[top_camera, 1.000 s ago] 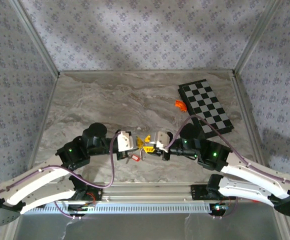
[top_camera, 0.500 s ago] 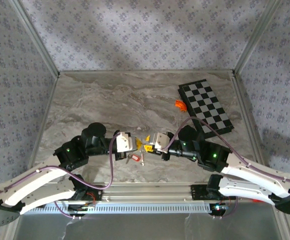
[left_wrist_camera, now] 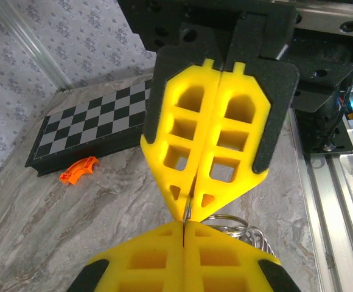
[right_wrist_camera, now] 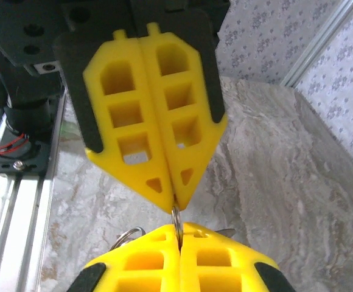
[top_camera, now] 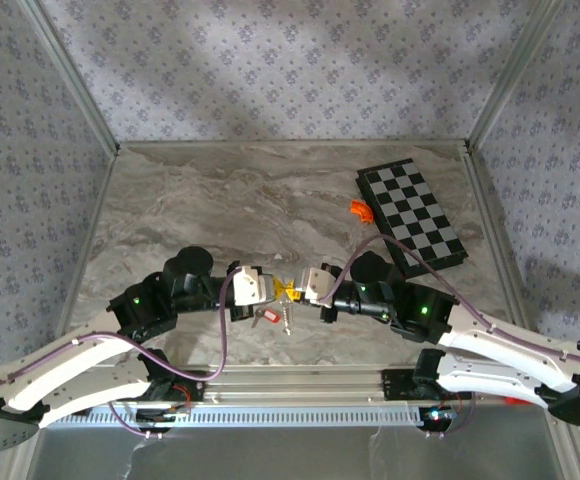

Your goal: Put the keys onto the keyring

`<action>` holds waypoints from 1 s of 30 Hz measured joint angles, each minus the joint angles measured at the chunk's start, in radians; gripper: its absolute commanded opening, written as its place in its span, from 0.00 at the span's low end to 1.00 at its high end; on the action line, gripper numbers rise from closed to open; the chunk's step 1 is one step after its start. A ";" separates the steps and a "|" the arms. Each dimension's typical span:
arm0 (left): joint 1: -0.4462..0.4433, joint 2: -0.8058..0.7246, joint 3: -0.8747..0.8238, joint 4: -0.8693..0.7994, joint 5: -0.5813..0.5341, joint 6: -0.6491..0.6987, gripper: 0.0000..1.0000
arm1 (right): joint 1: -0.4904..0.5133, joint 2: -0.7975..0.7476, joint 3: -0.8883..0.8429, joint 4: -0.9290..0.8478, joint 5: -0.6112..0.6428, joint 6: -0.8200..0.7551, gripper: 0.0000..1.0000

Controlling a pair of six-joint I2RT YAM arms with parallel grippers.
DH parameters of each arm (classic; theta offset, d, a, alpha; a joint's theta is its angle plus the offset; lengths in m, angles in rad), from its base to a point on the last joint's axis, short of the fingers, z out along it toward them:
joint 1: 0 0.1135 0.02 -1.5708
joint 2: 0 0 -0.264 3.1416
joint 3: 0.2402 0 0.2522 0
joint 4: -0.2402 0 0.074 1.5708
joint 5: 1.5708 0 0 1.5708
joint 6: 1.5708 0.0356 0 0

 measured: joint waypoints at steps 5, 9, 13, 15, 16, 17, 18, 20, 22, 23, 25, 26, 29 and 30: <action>-0.002 -0.013 -0.003 0.004 0.001 -0.005 0.19 | 0.003 -0.001 0.000 0.008 -0.004 0.000 0.00; -0.005 -0.085 -0.055 0.087 0.005 -0.041 0.25 | -0.008 -0.041 -0.035 0.051 -0.055 0.018 0.00; -0.006 -0.177 -0.169 0.232 0.010 -0.106 0.25 | -0.072 -0.119 -0.106 0.149 -0.178 0.090 0.00; -0.006 -0.203 -0.209 0.283 0.018 -0.139 0.25 | -0.110 -0.138 -0.128 0.208 -0.239 0.133 0.00; -0.006 -0.205 -0.220 0.308 0.029 -0.156 0.26 | -0.128 -0.143 -0.134 0.237 -0.269 0.155 0.00; -0.006 -0.205 -0.223 0.323 0.036 -0.166 0.26 | -0.139 -0.143 -0.138 0.261 -0.291 0.172 0.00; -0.006 -0.204 -0.224 0.342 0.045 -0.179 0.26 | -0.148 -0.143 -0.141 0.286 -0.314 0.190 0.00; -0.006 -0.198 -0.224 0.375 0.064 -0.197 0.26 | -0.156 -0.143 -0.145 0.327 -0.353 0.218 0.00; -0.006 -0.188 -0.224 0.400 0.081 -0.212 0.26 | -0.159 -0.142 -0.147 0.360 -0.386 0.240 0.00; -0.006 -0.185 -0.224 0.410 0.087 -0.217 0.26 | -0.159 -0.142 -0.148 0.375 -0.397 0.247 0.00; -0.006 -0.181 -0.224 0.437 0.098 -0.231 0.26 | -0.159 -0.142 -0.151 0.400 -0.423 0.263 0.00; -0.006 -0.180 -0.224 0.451 0.103 -0.235 0.25 | -0.159 -0.142 -0.152 0.407 -0.434 0.269 0.00; -0.006 -0.179 -0.224 0.483 0.113 -0.249 0.25 | -0.159 -0.136 -0.153 0.420 -0.466 0.280 0.00; -0.006 -0.178 -0.224 0.494 0.115 -0.252 0.24 | -0.159 -0.134 -0.153 0.423 -0.472 0.281 0.00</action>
